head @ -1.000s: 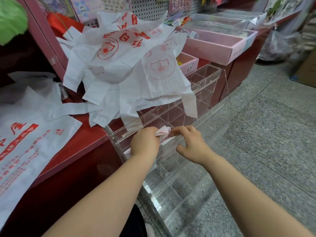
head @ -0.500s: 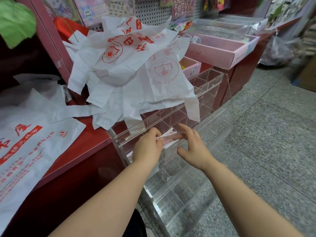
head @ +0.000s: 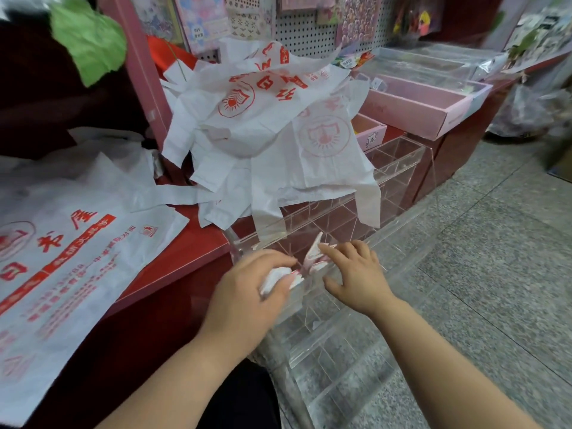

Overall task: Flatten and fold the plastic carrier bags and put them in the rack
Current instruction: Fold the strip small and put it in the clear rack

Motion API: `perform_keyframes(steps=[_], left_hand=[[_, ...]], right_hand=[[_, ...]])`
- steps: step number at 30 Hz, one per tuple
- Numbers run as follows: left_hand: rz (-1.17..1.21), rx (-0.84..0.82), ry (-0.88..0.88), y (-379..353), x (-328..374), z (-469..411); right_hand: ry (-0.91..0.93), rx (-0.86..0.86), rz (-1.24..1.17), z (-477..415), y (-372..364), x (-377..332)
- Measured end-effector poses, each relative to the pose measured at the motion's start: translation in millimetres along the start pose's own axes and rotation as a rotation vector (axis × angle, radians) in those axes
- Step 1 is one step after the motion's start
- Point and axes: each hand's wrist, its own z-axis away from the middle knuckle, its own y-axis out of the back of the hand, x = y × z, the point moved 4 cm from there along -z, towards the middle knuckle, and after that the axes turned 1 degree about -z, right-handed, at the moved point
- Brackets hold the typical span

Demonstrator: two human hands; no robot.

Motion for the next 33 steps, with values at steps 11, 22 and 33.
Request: perform_keyframes(steps=[11, 22, 33], left_hand=[[-0.160, 0.272, 0.247, 133, -25, 72], [-0.640, 0.025, 0.427, 210, -89, 134], [-0.749, -0.195, 0.427, 252, -103, 136]], right_hand=[[-0.063, 0.039, -0.005, 4, 41, -28], [0.373, 0.217, -0.255, -19, 88, -219], [0.675, -0.171, -0.055, -40, 37, -303]])
